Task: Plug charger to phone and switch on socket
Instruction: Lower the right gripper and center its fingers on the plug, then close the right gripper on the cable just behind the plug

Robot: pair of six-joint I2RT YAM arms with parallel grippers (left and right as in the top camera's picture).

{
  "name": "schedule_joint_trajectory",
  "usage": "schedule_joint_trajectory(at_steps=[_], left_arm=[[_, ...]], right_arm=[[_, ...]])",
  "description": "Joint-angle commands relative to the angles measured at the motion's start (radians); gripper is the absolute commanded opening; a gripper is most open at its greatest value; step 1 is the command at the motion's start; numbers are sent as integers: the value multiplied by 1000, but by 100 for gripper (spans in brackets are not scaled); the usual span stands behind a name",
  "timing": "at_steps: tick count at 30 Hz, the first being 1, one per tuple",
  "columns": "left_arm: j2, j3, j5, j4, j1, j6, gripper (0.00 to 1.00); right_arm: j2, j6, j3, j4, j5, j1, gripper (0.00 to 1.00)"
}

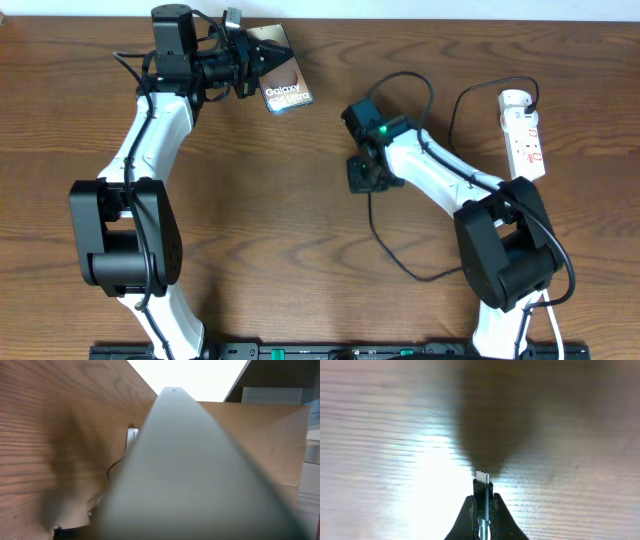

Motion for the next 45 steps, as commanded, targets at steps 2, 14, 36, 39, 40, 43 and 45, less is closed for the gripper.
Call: schedule_joint_trajectory(at_steps=[2, 14, 36, 39, 40, 43, 45], left_arm=[[-2, 2, 17, 11, 2, 16, 7], [-2, 2, 18, 11, 2, 16, 7], [-2, 2, 18, 10, 2, 16, 7], [-2, 2, 18, 11, 2, 16, 7], [-2, 2, 18, 11, 2, 16, 7], [-2, 2, 18, 11, 2, 16, 7], [-2, 2, 18, 10, 2, 16, 7]], right_arm=[[7, -180, 56, -6, 34, -10, 1], [121, -270, 55, 31, 173, -10, 1], [126, -115, 65, -37, -234, -192, 32], [126, -115, 65, -54, -263, -216, 30], [126, -114, 65, -59, -269, -220, 29], [126, -103, 65, -71, -270, -225, 26], [126, -99, 64, -70, -269, -223, 24]])
